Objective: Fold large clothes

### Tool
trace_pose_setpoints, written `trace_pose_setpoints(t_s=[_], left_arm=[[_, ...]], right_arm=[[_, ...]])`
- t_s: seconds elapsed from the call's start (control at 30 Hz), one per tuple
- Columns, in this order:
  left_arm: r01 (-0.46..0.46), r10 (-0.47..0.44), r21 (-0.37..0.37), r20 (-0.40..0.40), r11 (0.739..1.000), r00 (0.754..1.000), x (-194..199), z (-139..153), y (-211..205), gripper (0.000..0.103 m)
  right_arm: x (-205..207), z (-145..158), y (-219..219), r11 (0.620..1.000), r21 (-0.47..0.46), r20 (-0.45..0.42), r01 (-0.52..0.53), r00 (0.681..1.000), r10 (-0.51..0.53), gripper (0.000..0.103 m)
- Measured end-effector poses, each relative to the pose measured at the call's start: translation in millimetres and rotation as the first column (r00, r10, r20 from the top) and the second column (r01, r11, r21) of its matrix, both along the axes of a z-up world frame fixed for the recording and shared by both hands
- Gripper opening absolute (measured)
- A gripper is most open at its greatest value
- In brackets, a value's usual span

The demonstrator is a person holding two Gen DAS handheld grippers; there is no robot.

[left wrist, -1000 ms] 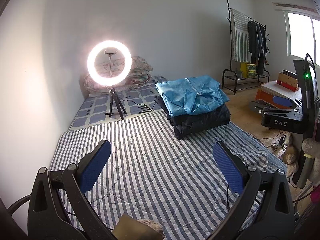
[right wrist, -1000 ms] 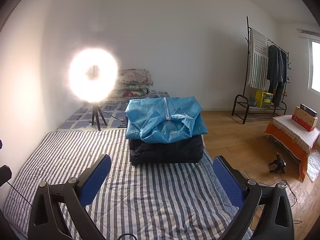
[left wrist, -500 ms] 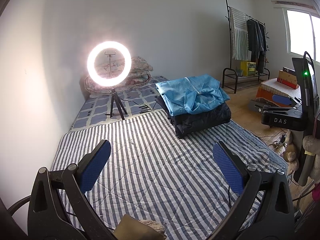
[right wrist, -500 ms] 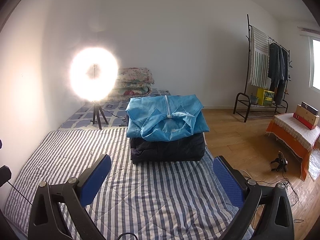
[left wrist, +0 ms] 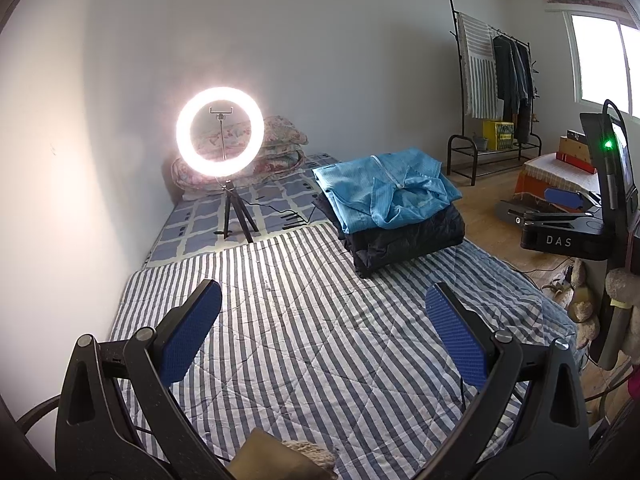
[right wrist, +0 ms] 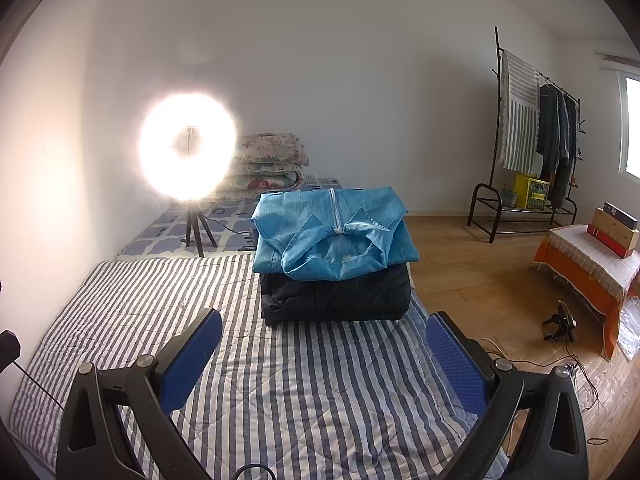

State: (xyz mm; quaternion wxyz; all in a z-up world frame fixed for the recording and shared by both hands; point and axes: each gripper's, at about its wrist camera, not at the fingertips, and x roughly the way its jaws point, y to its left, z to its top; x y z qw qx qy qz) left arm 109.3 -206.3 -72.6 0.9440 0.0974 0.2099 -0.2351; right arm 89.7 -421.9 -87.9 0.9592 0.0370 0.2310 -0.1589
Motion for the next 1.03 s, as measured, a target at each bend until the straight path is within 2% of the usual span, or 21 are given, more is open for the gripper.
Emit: trace_pose_setpoints(t_s=[0.8, 1.03], left_arm=[[-0.005, 0.005, -0.008, -0.018, 1.0, 1.0, 2.7, -3.3, 8.6, 0.103], [-0.002, 0.001, -0.03, -0.017, 1.0, 1.0, 3.2, -0.5, 9.0, 0.103]], right_arm=[[1.4, -4.6, -3.4, 1.0, 0.023, -0.004, -0.011, 1.0, 0.011, 0.103], [0.7, -5.1, -5.0, 0.999, 0.032, -0.006, -0.014, 1.0, 0.014, 0.103]])
